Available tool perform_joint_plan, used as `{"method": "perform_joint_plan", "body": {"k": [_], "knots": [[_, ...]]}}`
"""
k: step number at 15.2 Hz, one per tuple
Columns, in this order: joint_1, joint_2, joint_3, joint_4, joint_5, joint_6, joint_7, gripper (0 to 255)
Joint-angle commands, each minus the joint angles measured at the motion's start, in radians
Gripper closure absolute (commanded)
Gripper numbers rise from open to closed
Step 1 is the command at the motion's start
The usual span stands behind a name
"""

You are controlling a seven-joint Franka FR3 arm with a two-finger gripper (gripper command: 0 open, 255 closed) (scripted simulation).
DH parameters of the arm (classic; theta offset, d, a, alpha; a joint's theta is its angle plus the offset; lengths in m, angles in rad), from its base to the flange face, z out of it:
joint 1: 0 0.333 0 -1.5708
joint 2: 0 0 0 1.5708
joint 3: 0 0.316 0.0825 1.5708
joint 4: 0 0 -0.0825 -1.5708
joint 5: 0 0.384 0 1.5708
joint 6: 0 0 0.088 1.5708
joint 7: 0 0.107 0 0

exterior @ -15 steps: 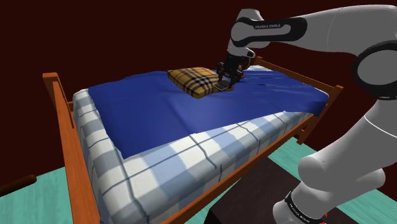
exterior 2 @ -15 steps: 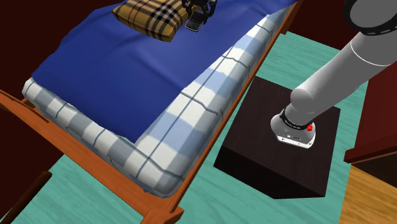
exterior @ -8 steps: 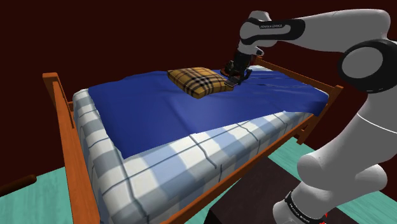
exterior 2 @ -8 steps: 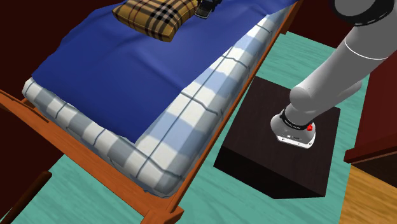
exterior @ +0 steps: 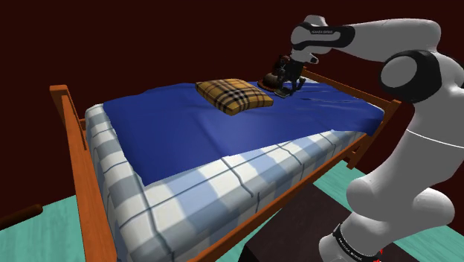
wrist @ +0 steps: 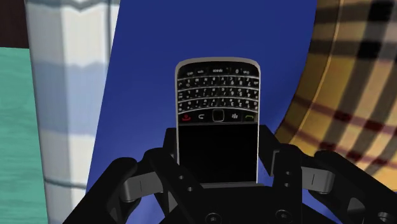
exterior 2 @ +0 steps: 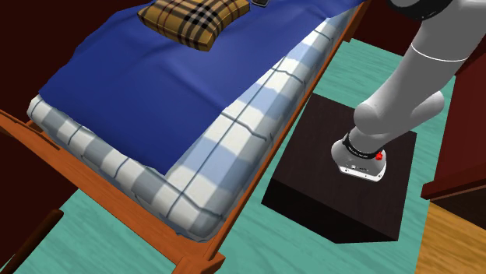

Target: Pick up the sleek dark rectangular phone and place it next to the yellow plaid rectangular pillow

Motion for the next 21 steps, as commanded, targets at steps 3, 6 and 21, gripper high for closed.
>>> {"method": "perform_joint_plan", "body": {"k": [3, 6, 21], "knots": [[-0.03, 0.097, -0.029, 0.133, -0.021, -0.042, -0.064, 255], [-0.046, 0.185, -0.047, 0.264, -0.039, -0.088, -0.106, 255], [-0.065, 0.215, -0.057, 0.119, -0.044, 0.084, -0.127, 255]]}}
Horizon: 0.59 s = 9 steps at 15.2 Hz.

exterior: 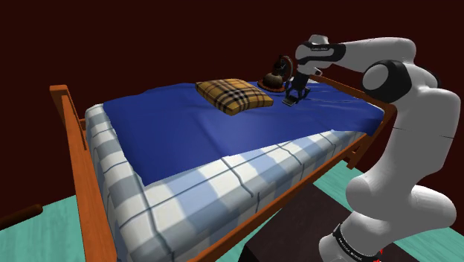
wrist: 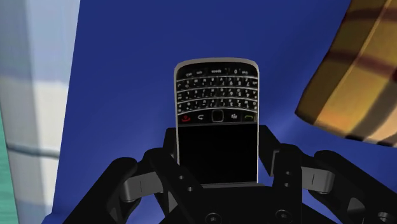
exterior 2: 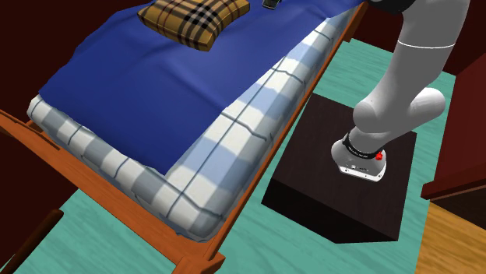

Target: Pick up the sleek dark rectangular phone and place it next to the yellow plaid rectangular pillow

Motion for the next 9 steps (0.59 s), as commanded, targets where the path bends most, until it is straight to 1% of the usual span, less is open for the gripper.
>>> {"method": "perform_joint_plan", "body": {"k": [1, 9], "knots": [[-0.003, -0.002, -0.001, -0.03, 0.001, 0.029, -0.002, 255], [-0.005, 0.017, -0.005, -0.11, -0.005, 0.127, -0.001, 255]]}}
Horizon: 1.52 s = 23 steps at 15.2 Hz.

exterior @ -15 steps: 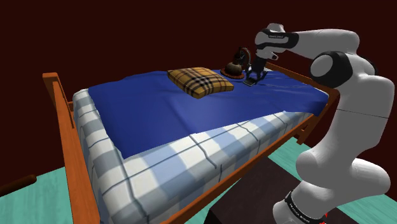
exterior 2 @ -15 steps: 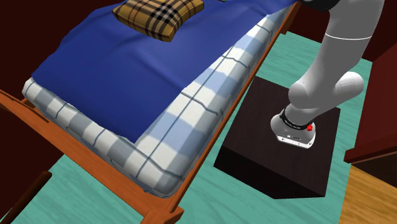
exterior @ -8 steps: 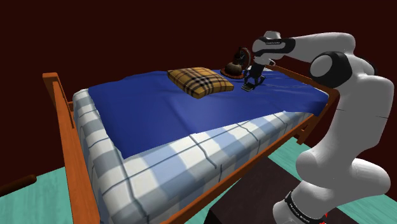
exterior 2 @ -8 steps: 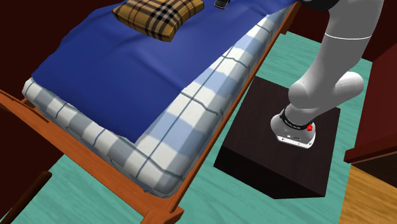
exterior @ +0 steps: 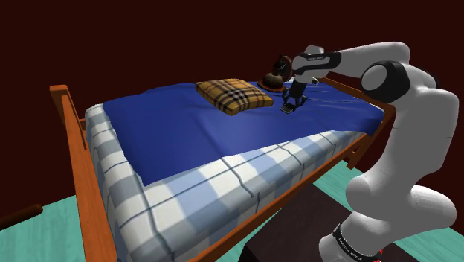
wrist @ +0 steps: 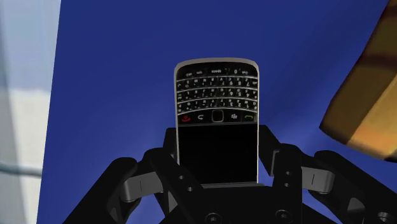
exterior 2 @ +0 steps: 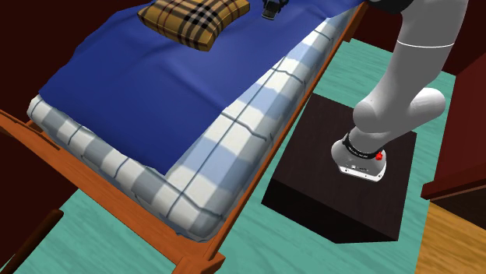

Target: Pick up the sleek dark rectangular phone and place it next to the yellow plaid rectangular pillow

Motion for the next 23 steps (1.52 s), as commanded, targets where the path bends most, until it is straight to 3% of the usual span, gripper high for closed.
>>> {"method": "perform_joint_plan", "body": {"k": [1, 13, 21, 22, 23], "knots": [[0.0, 0.006, -0.001, -0.019, -0.002, 0.025, 0.0, 255], [0.003, 0.062, -0.011, -0.101, -0.018, 0.162, 0.005, 255], [0.003, 0.062, -0.011, -0.101, -0.018, 0.162, 0.005, 255], [0.003, 0.063, -0.011, -0.1, -0.018, 0.162, 0.005, 0], [0.003, 0.062, -0.01, -0.102, -0.018, 0.162, 0.006, 0]]}}
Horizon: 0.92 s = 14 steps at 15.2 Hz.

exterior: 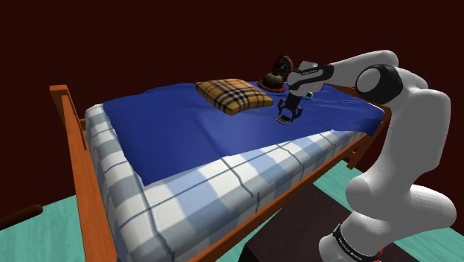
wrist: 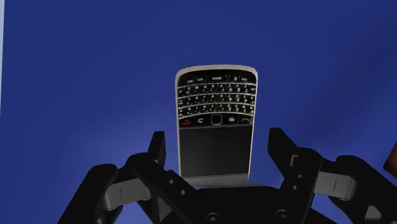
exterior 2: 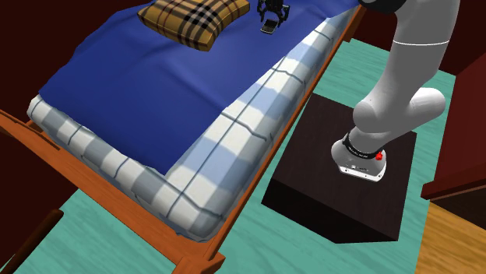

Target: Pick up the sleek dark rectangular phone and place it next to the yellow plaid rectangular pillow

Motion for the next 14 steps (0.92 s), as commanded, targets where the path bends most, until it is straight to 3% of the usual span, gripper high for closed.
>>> {"method": "perform_joint_plan", "body": {"k": [1, 4, 8, 14], "knots": [[0.0, 0.0, 0.0, -0.001, 0.0, 0.0, 0.0, 0], [0.0, 0.0, 0.0, 0.0, 0.0, 0.0, -0.001, 0], [-0.008, -0.05, 0.007, 0.054, 0.015, -0.103, -0.01, 0], [-0.008, -0.05, 0.007, 0.054, 0.015, -0.103, -0.01, 0]]}}
